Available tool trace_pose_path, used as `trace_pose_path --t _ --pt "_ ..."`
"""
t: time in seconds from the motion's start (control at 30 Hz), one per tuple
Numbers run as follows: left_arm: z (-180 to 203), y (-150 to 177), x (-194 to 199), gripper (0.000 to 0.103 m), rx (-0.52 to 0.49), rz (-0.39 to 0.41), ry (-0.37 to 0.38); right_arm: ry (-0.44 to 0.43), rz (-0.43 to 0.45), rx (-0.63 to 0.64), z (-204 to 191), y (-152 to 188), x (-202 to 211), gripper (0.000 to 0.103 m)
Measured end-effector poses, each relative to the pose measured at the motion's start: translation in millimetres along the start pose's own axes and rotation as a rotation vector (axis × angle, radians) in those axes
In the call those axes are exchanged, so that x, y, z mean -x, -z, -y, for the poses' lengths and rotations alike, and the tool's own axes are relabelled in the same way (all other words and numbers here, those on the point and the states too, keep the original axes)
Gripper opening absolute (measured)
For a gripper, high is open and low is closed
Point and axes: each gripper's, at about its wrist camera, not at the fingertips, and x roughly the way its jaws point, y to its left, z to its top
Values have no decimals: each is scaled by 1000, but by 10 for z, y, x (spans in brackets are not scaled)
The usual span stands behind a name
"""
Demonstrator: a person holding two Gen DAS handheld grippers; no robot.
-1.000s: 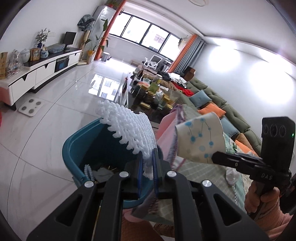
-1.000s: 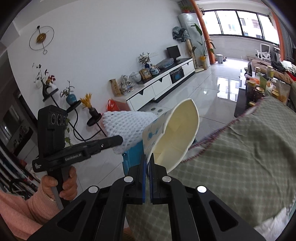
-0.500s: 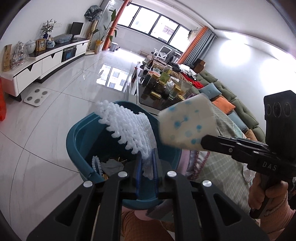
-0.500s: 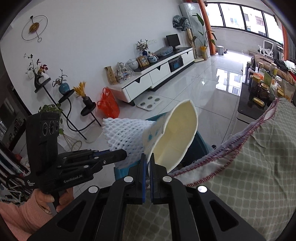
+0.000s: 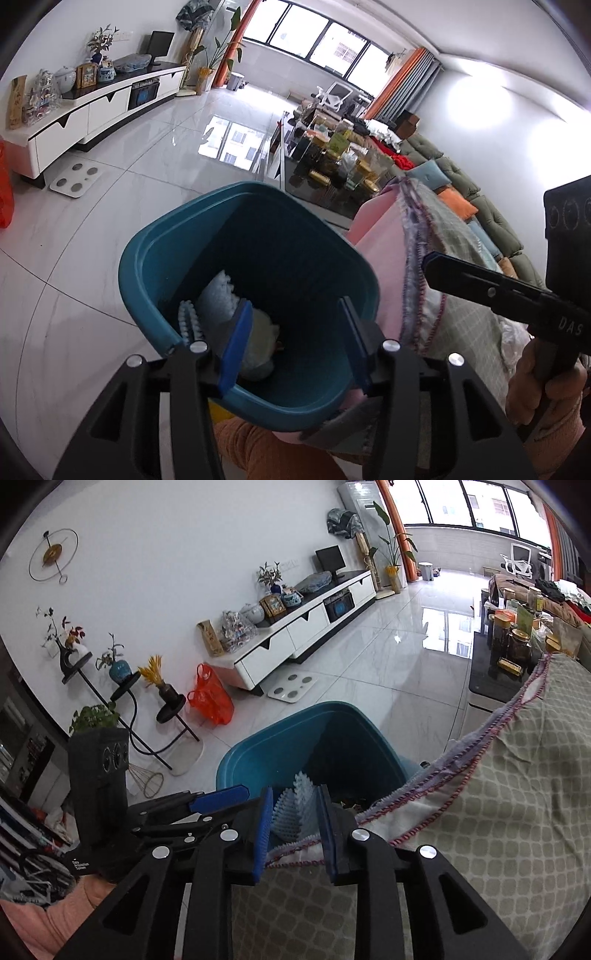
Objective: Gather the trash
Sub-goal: 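Carry foam and cup to the teal bin and open both tools, then move both tools back over the table toward the plastic bag and wrapper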
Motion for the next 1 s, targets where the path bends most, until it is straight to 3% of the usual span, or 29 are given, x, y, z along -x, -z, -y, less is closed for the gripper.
trace_pose_path --t 0.13,0.23,0.43,0.7,1.0 --pt "161 12 153 54 -47 51 22 -3 42 -2 -1 46 200 26" --pt "370 27 262 58 -100 84 54 2 80 4 2 108 401 33" --pt "856 115 345 64 -212 111 131 42 165 -17 119 327 878 39" --pt "1499 339 188 66 -331 57 259 137 273 -120 451 671 1510 41" --pt "2037 622 -146 66 -429 -52 352 320 325 -233 845 1208 2086 42"
